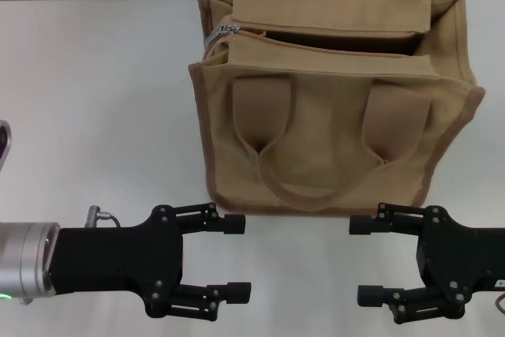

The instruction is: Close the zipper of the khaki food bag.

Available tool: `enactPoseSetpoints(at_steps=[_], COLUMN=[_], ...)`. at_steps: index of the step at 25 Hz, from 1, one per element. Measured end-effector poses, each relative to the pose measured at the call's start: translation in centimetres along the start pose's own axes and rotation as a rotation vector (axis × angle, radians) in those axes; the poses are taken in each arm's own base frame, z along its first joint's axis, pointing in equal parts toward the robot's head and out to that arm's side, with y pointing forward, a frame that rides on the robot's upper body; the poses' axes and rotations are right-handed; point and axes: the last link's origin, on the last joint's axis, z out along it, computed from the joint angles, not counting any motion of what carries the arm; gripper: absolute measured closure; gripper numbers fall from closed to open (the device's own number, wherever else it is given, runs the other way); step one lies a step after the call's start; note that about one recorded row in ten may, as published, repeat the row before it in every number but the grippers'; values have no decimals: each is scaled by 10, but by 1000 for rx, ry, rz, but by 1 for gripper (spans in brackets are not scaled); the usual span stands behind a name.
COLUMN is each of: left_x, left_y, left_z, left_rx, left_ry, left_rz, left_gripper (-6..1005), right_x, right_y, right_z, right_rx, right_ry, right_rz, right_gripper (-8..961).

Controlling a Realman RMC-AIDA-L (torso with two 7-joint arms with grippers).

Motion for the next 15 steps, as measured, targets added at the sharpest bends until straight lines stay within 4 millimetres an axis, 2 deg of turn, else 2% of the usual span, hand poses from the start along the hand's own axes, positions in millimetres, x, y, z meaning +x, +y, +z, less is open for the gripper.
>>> enactPoseSetpoints(at_steps=[15], left_x=[-1], left_y=[0], left_z=[0], left_rx=[-2], left_ry=[-4], left_rz=[-3], left_gripper=[193], right_x=[0], right_y=[2], right_z=[-1], right_rx=[-5], right_ry=[-5], right_rz=[4], right_gripper=[129])
